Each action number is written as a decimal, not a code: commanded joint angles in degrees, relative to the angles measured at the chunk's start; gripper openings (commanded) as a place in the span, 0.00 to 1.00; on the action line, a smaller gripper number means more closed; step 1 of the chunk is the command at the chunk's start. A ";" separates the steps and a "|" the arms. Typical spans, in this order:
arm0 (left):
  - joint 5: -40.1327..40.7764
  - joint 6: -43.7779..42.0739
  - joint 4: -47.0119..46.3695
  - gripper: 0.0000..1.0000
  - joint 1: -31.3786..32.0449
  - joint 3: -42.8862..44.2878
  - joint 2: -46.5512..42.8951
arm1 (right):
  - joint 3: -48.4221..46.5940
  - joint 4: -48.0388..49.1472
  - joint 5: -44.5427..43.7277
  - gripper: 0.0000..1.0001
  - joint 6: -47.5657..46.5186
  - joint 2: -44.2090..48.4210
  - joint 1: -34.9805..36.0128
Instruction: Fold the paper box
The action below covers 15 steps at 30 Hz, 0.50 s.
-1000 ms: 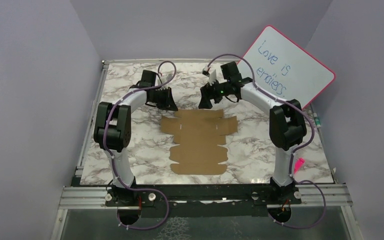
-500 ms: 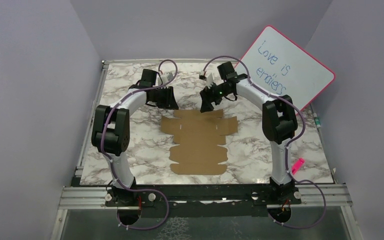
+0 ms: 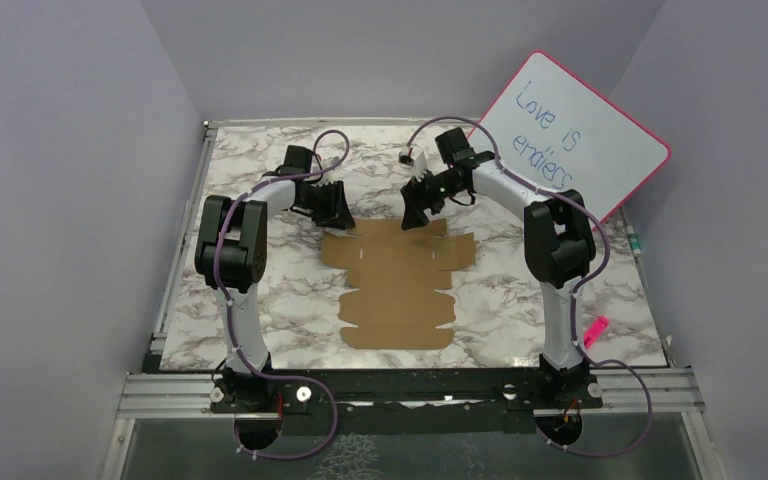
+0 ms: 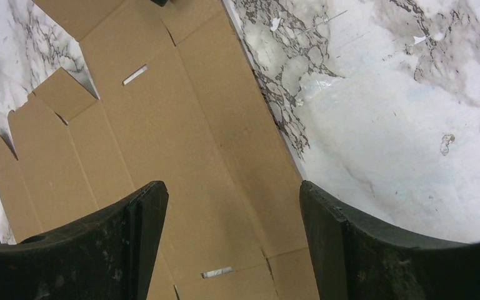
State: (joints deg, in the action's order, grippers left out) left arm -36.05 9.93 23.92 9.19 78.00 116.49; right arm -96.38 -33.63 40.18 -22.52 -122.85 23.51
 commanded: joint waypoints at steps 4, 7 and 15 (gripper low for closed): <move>-4.54 2.53 -1.05 0.39 -0.20 1.79 3.54 | 1.54 2.26 1.48 0.81 0.61 0.26 -0.21; -6.94 3.70 -2.55 0.34 -0.23 1.72 4.78 | 1.37 2.79 1.63 0.81 1.24 -0.42 -0.21; -8.13 3.28 -3.75 0.14 -0.17 1.30 2.74 | -0.41 1.58 1.73 0.81 0.31 -1.96 -0.22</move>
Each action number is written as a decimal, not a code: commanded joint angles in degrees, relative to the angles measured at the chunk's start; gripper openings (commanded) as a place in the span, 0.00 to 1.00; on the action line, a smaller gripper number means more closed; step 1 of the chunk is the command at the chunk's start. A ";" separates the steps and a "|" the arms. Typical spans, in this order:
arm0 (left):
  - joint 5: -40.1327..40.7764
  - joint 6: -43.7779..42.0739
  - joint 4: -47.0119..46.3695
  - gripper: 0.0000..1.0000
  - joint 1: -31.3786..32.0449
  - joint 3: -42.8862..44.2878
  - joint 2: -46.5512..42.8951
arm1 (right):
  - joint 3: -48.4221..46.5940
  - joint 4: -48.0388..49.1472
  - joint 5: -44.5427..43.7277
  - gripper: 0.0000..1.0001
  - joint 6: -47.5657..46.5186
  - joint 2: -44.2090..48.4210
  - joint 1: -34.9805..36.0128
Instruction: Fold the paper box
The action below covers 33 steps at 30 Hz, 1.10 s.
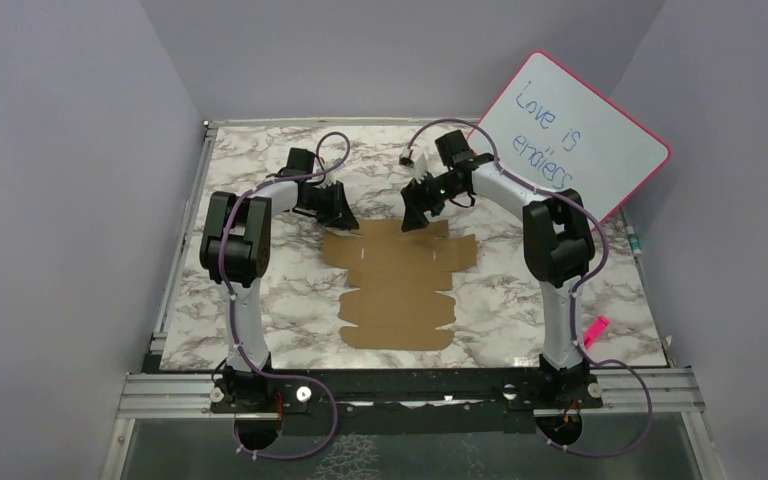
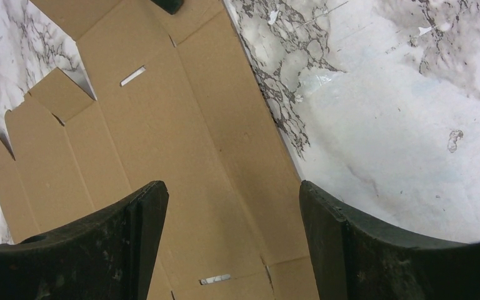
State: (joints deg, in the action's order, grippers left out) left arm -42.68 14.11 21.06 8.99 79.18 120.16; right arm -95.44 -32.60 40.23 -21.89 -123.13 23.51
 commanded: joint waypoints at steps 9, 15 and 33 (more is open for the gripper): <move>-0.27 -4.26 -2.04 0.07 0.18 -1.82 -8.40 | -4.92 -4.74 2.96 0.81 -5.03 -2.99 -0.26; 0.44 -5.33 -2.73 0.07 0.96 -3.48 -11.39 | -6.44 -5.48 5.10 0.80 -6.98 -2.95 -0.57; 6.12 -1.72 -1.98 0.45 0.05 -2.97 -6.87 | -7.14 -5.01 7.29 0.78 -8.61 -6.11 -1.42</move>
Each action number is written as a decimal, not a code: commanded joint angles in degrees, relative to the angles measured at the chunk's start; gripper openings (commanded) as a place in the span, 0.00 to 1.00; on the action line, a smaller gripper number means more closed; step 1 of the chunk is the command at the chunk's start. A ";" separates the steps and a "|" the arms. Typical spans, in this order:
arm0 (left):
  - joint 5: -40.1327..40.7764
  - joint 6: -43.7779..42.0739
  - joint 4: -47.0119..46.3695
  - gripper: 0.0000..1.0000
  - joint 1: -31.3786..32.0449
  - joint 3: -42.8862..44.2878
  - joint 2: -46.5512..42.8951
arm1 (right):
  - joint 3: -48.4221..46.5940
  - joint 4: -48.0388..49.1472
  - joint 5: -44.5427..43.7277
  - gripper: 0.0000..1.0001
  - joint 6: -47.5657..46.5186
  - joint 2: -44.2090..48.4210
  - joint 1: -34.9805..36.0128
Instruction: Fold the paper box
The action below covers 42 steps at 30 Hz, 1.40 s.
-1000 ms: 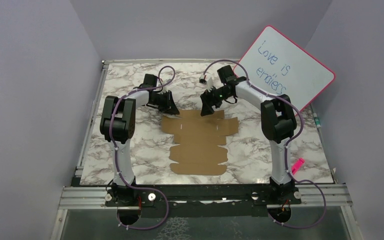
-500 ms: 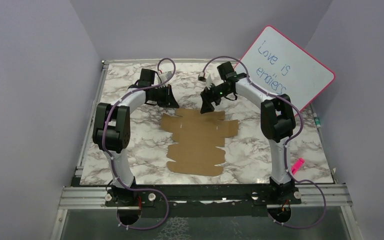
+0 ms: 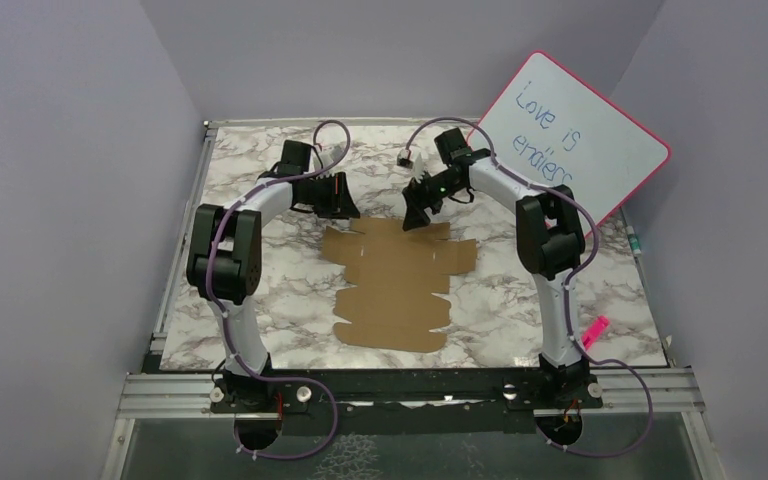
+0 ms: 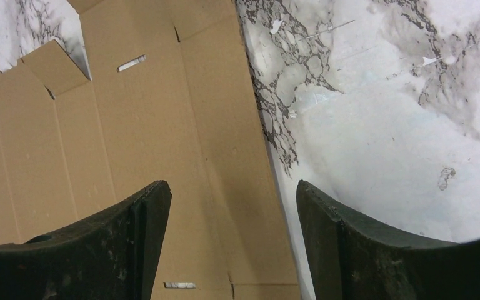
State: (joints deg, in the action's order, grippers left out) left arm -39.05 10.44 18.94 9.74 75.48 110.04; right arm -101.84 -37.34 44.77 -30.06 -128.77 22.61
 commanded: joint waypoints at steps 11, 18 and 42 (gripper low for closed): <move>-3.21 5.28 -1.18 0.44 -0.95 3.09 10.79 | 0.16 1.07 3.73 0.75 0.59 -1.24 -0.73; -7.58 7.34 -4.10 0.37 -1.04 3.11 12.67 | -0.01 2.14 4.53 0.73 1.62 -2.15 -0.66; -10.41 4.69 -7.23 0.00 -1.15 1.25 5.07 | -11.88 -8.64 9.80 0.67 -3.43 -9.85 -0.70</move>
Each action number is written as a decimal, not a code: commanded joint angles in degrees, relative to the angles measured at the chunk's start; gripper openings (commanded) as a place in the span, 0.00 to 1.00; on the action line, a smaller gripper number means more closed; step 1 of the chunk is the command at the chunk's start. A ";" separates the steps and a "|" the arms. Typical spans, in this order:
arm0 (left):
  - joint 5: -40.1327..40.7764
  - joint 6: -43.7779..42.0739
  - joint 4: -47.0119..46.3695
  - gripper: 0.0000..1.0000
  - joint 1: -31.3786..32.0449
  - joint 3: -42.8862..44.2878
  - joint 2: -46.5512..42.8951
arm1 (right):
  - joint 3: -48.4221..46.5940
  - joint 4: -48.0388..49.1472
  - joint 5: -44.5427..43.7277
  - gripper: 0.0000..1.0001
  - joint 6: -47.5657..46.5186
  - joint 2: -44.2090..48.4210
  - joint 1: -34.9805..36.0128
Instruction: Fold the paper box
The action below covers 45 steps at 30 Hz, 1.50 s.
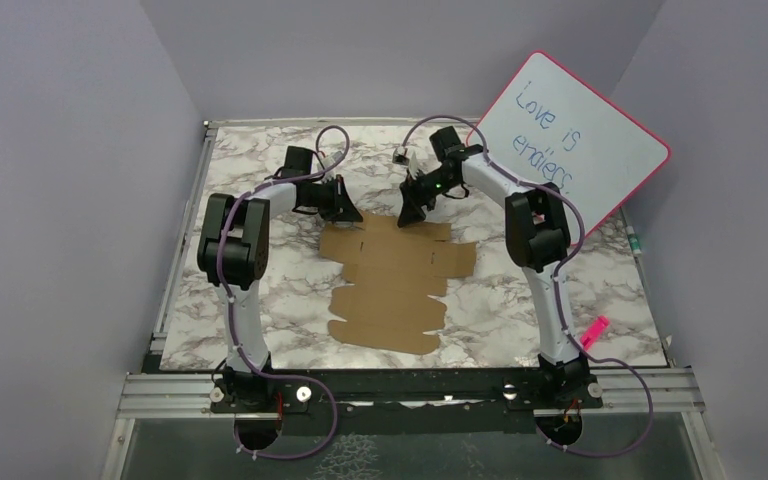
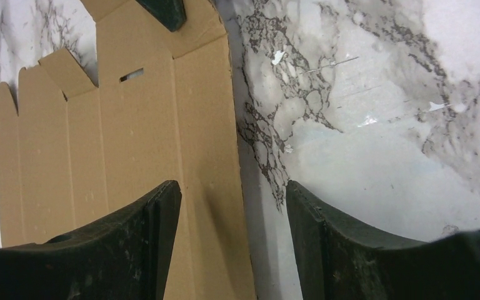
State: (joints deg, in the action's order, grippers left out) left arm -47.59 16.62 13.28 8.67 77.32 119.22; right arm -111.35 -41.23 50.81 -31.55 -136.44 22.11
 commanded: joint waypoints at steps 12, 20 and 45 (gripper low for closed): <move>-2.21 -1.02 -2.08 0.01 -0.09 -0.94 -5.39 | -4.33 -9.30 9.34 0.35 -4.77 -4.17 -0.22; -1.03 -0.74 -2.05 0.18 -0.12 -1.60 -7.77 | -4.19 -11.24 7.70 0.09 -5.89 -0.91 -0.20; 16.90 8.15 1.07 0.56 2.37 -32.21 -49.91 | 13.02 1.36 -30.38 0.01 -2.24 24.83 11.05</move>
State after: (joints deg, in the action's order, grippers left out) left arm -32.97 21.91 13.85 8.78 53.41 75.35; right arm -99.61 -43.05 29.95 -33.32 -115.24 30.39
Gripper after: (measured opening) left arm 0.573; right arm 0.025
